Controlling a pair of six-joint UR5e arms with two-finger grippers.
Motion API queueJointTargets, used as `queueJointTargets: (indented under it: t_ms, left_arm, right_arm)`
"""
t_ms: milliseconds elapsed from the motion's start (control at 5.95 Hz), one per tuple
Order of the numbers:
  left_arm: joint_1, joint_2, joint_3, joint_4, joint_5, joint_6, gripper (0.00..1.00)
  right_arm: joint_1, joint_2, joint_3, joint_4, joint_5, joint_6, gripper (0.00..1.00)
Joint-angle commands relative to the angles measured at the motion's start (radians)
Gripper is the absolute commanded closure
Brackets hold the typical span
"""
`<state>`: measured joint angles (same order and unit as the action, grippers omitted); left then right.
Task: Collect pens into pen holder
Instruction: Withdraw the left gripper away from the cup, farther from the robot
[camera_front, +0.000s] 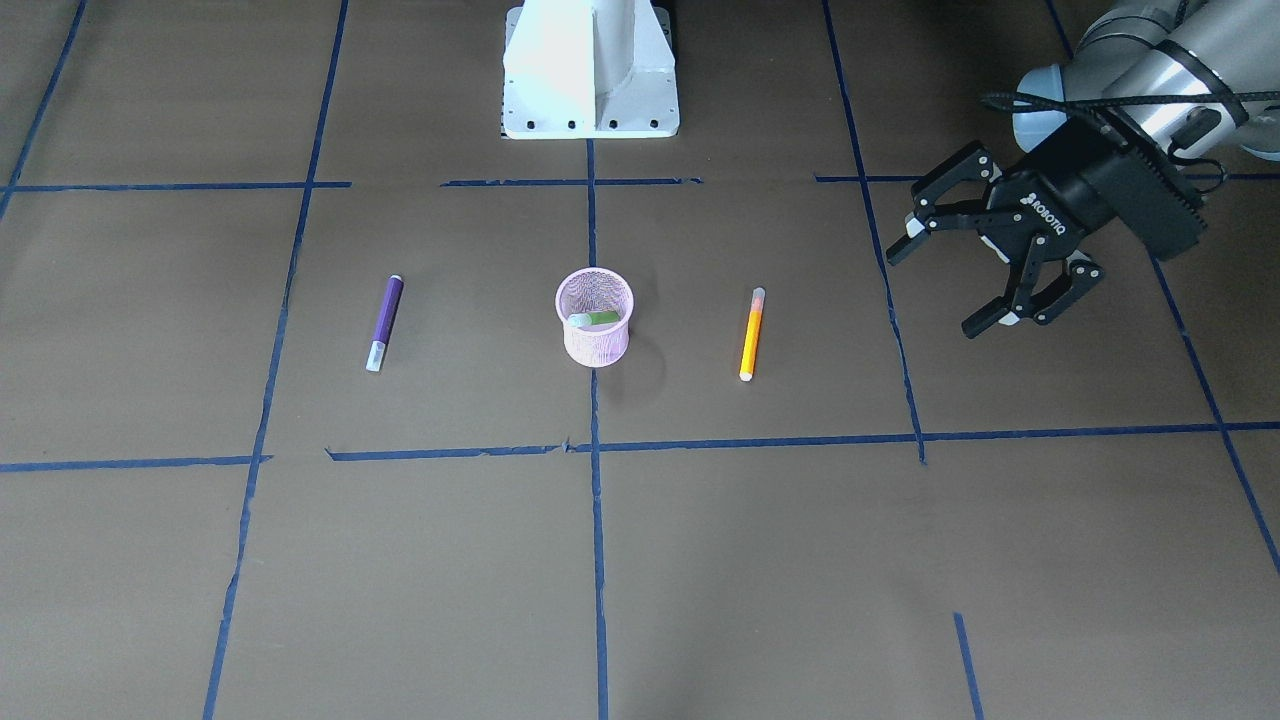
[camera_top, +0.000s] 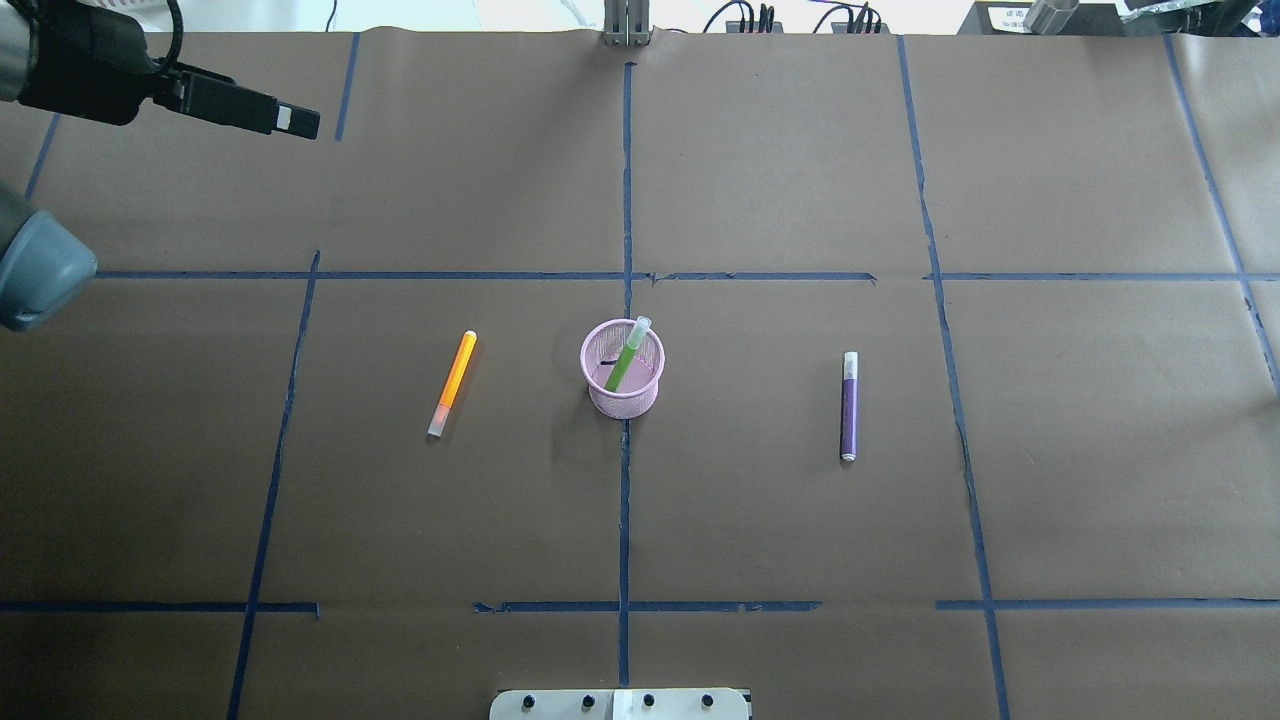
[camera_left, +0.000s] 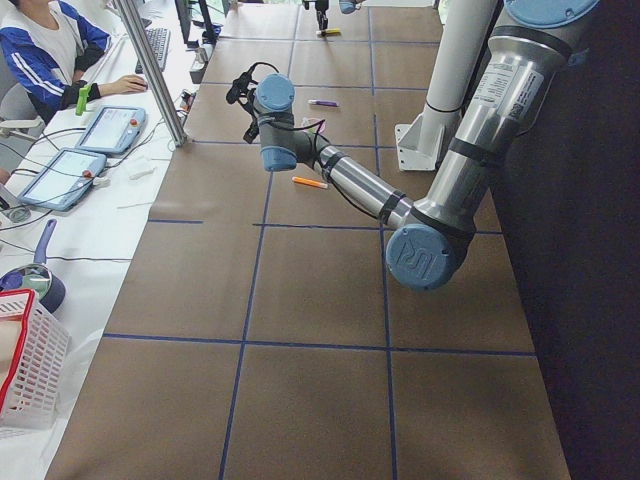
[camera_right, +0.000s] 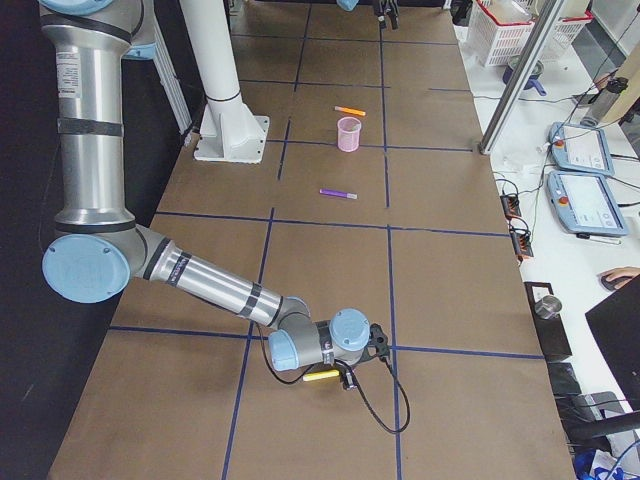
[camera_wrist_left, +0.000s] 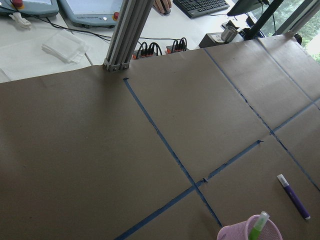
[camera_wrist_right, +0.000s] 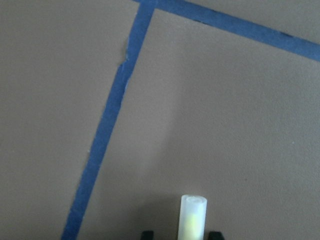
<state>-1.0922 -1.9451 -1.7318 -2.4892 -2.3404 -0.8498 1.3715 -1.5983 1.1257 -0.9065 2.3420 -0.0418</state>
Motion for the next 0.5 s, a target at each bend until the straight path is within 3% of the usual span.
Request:
queueJointTargets:
  t_ms: [0, 168, 336]
  left_arm:
    - [0.000, 0.002, 0.001, 0.000, 0.000, 0.000, 0.00]
    - [0.000, 0.002, 0.001, -0.002, 0.000, 0.000, 0.00]
    - [0.000, 0.002, 0.001, -0.002, 0.003, 0.000, 0.00]
  right_arm:
    - [0.000, 0.000, 0.005, 0.000, 0.003, -0.001, 0.79]
    - [0.000, 0.001, 0.011, 0.001, 0.009, -0.001, 0.95]
    - [0.000, 0.001, 0.017, 0.005, 0.014, 0.000, 1.00]
